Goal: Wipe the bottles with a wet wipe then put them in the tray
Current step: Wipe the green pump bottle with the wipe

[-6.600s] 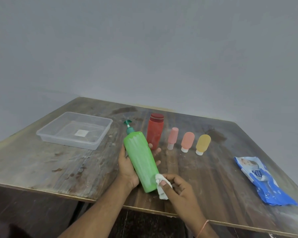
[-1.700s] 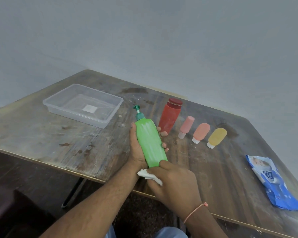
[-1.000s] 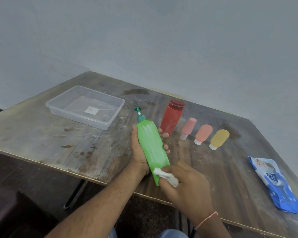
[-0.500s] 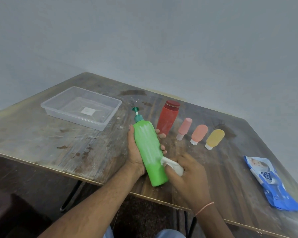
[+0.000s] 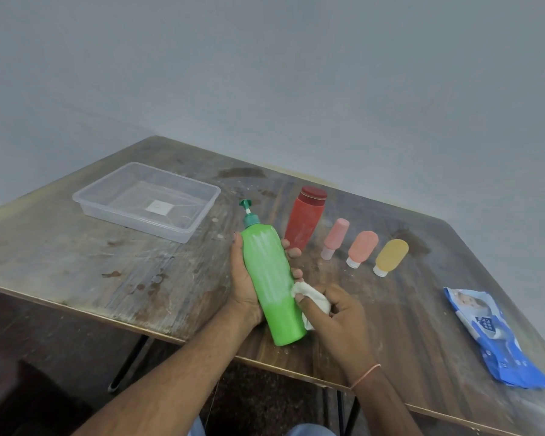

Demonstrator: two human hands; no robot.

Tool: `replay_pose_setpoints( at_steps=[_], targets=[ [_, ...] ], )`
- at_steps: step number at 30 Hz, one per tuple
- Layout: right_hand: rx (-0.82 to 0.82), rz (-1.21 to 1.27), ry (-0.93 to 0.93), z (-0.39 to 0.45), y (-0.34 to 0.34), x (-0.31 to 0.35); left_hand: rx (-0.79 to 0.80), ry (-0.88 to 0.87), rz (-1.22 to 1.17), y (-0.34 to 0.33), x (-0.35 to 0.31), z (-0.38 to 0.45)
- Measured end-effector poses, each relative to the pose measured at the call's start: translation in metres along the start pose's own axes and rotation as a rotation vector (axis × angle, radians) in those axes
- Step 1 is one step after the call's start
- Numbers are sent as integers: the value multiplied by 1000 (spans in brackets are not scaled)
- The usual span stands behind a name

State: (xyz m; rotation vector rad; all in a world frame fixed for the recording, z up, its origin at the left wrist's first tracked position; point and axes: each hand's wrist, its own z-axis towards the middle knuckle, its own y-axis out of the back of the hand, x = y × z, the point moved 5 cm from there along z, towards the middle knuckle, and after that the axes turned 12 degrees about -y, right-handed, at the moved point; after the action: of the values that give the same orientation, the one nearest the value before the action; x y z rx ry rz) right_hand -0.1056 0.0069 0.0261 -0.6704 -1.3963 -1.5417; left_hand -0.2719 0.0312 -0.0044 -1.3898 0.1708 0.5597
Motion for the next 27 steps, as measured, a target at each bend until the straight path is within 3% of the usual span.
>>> replay_pose_setpoints(
  at_steps=[3, 8, 12, 17, 22, 27],
  targets=[
    [60, 24, 36, -3, 3, -1, -24, -5, 15, 0, 0, -1],
    [-62, -30, 4, 9, 6, -1, -25, 3, 35, 2, 2, 1],
    [98, 37, 63, 3, -2, 11, -42, 1, 71, 4, 0, 1],
    [-64, -72, 69, 13, 8, 11, -49, 0, 86, 3, 0, 2],
    [140, 15, 184, -2, -6, 31, -65, -2, 106, 5, 0, 2],
    [-18, -126, 155, 6, 3, 31, -71, -12, 113, 6, 0, 4]
  ],
)
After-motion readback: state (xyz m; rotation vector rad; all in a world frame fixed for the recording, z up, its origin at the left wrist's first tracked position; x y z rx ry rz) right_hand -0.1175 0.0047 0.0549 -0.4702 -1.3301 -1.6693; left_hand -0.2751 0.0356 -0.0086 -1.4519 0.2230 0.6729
